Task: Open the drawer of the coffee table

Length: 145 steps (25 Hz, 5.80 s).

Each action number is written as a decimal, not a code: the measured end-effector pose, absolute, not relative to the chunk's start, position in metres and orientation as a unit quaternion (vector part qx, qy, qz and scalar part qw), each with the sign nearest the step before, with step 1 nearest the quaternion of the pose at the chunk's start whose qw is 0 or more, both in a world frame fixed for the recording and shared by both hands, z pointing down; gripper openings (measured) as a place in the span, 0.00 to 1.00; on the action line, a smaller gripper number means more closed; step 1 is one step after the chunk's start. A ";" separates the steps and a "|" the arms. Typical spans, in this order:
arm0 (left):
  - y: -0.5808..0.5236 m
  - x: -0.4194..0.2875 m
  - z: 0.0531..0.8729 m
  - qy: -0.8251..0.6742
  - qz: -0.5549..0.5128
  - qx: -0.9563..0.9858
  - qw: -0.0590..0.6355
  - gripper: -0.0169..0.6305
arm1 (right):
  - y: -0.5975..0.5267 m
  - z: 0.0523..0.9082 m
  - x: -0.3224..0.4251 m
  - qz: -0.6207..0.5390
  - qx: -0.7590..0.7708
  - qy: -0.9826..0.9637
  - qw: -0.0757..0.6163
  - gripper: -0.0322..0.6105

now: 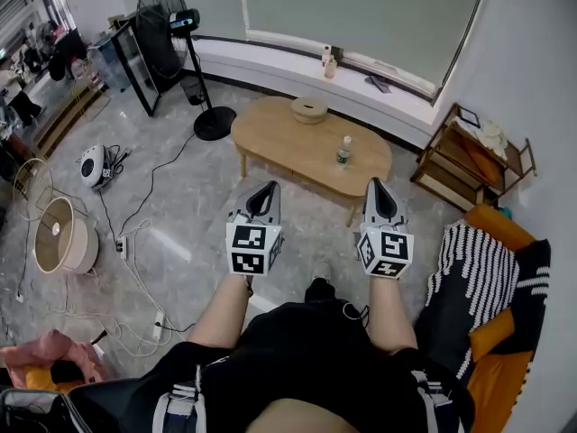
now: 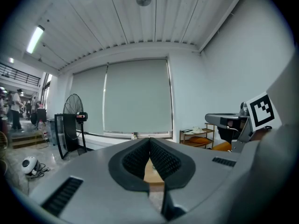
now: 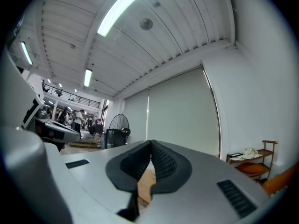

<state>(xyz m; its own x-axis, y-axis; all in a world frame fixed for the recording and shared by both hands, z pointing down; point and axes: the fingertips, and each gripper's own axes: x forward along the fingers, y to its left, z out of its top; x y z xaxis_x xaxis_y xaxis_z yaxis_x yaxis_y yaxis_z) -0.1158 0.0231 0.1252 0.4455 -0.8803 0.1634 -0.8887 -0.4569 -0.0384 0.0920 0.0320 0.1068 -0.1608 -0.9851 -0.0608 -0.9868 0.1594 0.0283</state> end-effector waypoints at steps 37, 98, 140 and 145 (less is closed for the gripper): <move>-0.409 0.007 0.152 -0.448 0.124 0.882 0.074 0.06 | -0.361 0.137 0.217 -0.045 -0.697 0.716 -0.018 0.07; -0.384 -0.004 0.889 -0.307 -0.013 0.920 0.241 0.06 | -0.271 0.870 0.294 -0.097 -0.657 0.746 -0.050 0.08; -0.598 -0.033 1.045 -0.193 -0.408 0.738 0.502 0.33 | -0.412 0.980 0.296 -0.168 -0.605 0.769 -0.119 0.29; -0.586 -0.041 1.043 -0.192 -0.399 0.735 0.513 0.33 | -0.400 0.980 0.287 -0.171 -0.590 0.780 -0.121 0.28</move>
